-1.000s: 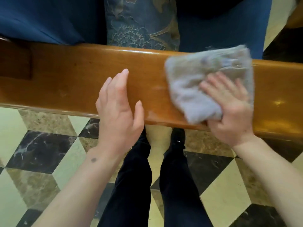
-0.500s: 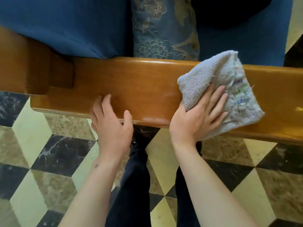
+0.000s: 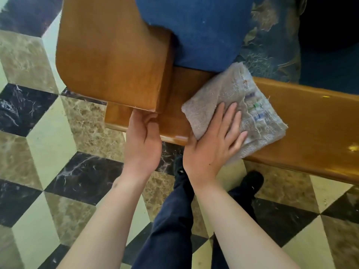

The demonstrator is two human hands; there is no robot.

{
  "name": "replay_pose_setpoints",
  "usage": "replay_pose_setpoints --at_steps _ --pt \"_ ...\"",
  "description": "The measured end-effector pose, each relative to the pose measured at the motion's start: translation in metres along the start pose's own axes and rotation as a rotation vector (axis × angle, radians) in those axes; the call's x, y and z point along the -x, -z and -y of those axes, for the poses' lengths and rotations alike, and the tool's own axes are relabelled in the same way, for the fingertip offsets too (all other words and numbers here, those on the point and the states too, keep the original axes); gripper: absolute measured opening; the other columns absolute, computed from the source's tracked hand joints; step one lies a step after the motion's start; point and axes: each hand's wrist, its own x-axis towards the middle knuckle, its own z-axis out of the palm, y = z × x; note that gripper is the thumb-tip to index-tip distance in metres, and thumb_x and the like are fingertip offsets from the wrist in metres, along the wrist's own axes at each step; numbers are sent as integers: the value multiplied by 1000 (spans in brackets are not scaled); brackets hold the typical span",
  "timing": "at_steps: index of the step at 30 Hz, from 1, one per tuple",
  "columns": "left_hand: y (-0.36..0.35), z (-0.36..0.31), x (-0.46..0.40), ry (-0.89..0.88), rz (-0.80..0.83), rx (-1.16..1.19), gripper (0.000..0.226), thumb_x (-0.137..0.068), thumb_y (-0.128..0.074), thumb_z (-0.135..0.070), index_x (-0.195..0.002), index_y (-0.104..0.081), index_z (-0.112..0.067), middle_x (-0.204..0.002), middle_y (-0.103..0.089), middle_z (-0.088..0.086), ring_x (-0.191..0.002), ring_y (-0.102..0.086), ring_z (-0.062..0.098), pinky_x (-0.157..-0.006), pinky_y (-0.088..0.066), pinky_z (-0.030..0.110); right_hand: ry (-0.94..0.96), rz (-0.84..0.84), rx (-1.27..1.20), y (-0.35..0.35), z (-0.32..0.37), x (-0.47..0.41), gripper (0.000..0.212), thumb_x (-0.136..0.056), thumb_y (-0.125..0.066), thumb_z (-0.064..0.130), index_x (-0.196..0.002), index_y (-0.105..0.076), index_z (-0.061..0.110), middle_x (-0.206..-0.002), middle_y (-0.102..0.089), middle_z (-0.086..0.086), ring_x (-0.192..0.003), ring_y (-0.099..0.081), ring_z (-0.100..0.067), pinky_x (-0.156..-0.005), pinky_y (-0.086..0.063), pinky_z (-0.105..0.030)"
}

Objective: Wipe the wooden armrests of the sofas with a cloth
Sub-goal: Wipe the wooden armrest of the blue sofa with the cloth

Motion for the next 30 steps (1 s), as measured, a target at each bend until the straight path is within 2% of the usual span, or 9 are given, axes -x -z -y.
replay_pose_setpoints --at_steps 3,7,9,12,15,19,22,25,30 --pt "2 -2 -5 -25 3 -13 27 -95 -38 -13 -113 -56 -22 -108 -67 0 -93 -59 -9 -74 -38 2 226 95 -20 -3 0 12 87 -85 -60 32 -163 -26 15 -173 -22 -7 -161 -15 -26 -129 -1 -53" --pt "0 -7 -2 -39 32 -25 26 -101 -37 -18 -118 -58 -20 -120 -64 5 -108 -60 15 -90 -46 27 753 231 -18 6 -30 5 71 -85 -63 25 -154 -48 15 -165 -43 -4 -155 -33 -25 -129 -14 -51" --pt "-3 -8 1 -69 60 -105 27 -103 -41 -22 -120 -60 -13 -120 -60 5 -110 -57 19 -92 -41 26 986 297 8 14 -51 -19 68 -83 -67 25 -149 -54 13 -160 -50 -6 -152 -39 -28 -129 -18 -51" --pt "-17 -11 10 -116 107 -363 32 -100 -55 -19 -126 -56 -1 -123 -51 9 -117 -49 27 -95 -34 24 1318 460 67 31 -76 -64 60 -88 -56 26 -147 -57 16 -158 -52 -4 -153 -37 -27 -130 -14 -49" --pt "-35 -21 24 -66 25 -350 53 -93 -66 -15 -139 -43 -3 -131 -41 4 -123 -44 21 -101 -36 27 1476 582 123 45 -91 -96 58 -92 -52 27 -149 -55 24 -162 -46 2 -156 -31 -21 -131 -11 -47" --pt "-62 -31 42 -121 -3 -321 70 -89 -74 -22 -148 -36 -24 -135 -31 -5 -104 -36 -6 -86 -30 1 1360 514 117 65 -127 -113 61 -94 -58 34 -153 -51 24 -166 -41 1 -158 -28 -21 -131 -13 -47" --pt "-90 -45 46 -131 35 -345 62 -89 -75 -32 -143 -45 -26 -131 -37 -6 -105 -52 4 -91 -43 12 1132 436 65 86 -171 -123 66 -91 -61 37 -154 -49 22 -166 -40 -1 -157 -29 -23 -130 -15 -50" --pt "-140 -71 59 -230 99 -364 55 -92 -73 -34 -140 -53 -21 -126 -47 -7 -96 -53 -6 -84 -46 6 960 384 57 114 -227 -136 68 -93 -55 47 -155 -48 22 -166 -40 -2 -157 -29 -24 -130 -16 -52" --pt "-255 -126 111 -314 314 -234 56 -96 -71 -23 -147 -48 -20 -132 -59 -3 -111 -62 5 -93 -58 26 733 289 61 160 -335 -152 70 -91 -58 41 -157 -44 24 -167 -38 -2 -158 -26 -22 -131 -12 -48"
